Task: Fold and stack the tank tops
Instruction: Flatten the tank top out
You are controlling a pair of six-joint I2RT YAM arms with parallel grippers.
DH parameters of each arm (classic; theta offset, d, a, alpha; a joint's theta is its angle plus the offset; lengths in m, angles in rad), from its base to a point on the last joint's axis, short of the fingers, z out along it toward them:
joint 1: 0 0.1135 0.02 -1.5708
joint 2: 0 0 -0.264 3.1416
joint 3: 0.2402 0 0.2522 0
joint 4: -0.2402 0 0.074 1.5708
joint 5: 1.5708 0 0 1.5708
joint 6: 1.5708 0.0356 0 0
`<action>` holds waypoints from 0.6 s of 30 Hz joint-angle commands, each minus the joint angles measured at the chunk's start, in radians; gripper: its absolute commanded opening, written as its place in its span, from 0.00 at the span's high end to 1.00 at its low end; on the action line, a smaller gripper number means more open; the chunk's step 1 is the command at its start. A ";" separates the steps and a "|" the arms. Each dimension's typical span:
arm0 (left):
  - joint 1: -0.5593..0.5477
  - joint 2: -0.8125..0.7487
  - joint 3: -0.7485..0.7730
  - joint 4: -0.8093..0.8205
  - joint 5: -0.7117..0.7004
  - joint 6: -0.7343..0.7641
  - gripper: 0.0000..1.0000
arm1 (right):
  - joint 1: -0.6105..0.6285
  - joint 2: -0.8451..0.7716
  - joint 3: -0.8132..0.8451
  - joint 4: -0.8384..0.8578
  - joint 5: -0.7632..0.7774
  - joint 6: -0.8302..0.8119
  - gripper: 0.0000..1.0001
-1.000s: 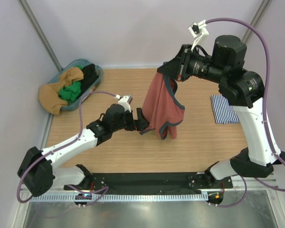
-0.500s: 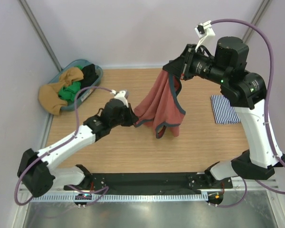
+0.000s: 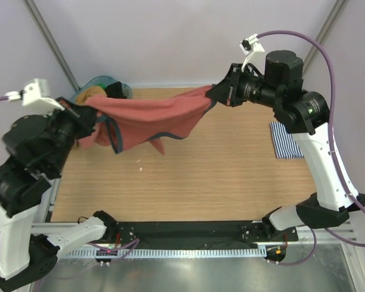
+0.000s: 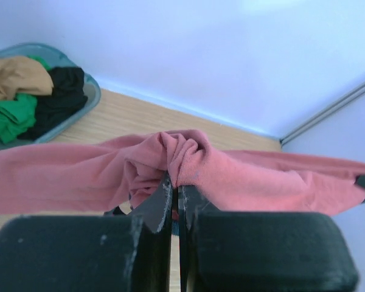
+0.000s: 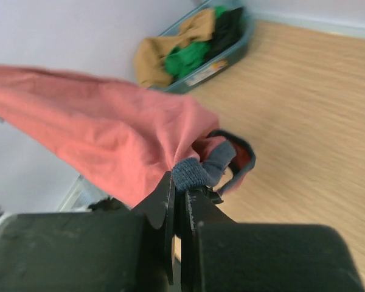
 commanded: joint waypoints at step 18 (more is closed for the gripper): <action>0.000 0.100 -0.034 0.031 0.041 0.012 1.00 | -0.002 -0.348 -0.604 0.162 -0.023 0.109 0.99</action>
